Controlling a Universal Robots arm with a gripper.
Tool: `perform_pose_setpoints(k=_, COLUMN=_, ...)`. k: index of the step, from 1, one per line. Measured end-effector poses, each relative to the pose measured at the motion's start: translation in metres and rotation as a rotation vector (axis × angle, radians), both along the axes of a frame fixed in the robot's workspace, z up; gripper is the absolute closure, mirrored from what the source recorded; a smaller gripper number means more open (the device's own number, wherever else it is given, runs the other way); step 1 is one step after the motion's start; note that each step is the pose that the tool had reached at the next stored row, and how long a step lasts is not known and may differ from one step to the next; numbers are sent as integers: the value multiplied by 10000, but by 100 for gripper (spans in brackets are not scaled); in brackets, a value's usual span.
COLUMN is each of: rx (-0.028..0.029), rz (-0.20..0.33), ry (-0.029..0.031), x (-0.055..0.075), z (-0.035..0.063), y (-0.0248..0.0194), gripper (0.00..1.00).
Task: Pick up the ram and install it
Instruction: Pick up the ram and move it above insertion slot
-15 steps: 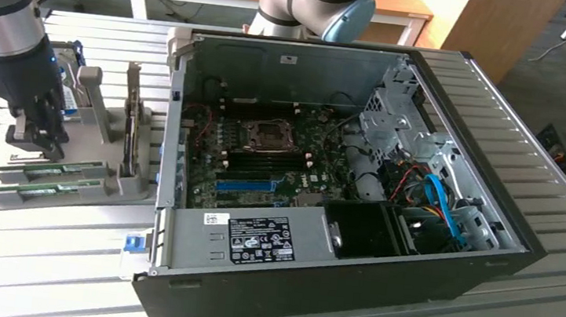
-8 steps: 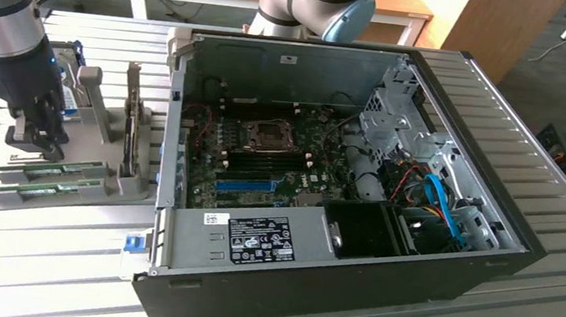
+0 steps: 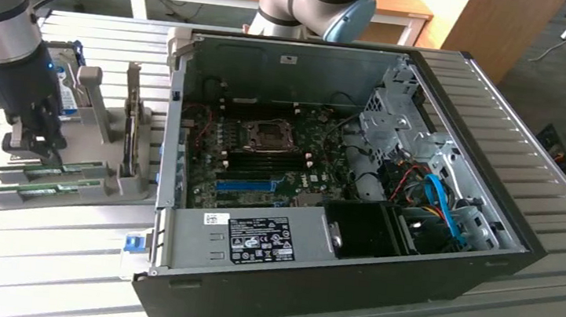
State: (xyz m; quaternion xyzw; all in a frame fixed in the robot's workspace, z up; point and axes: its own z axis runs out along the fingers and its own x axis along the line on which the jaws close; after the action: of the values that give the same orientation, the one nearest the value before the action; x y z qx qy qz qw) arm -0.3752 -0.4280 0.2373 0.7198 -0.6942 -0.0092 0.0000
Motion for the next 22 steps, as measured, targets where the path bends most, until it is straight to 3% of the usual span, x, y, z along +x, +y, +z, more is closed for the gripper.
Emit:
perform_pose_setpoints(k=13, rx=0, rz=0, ry=0, x=0, z=0, y=-199, gripper=64)
perform_pose_setpoints(k=22, rx=0, rz=-1, ry=0, x=-1, z=-41, y=-202, gripper=64)
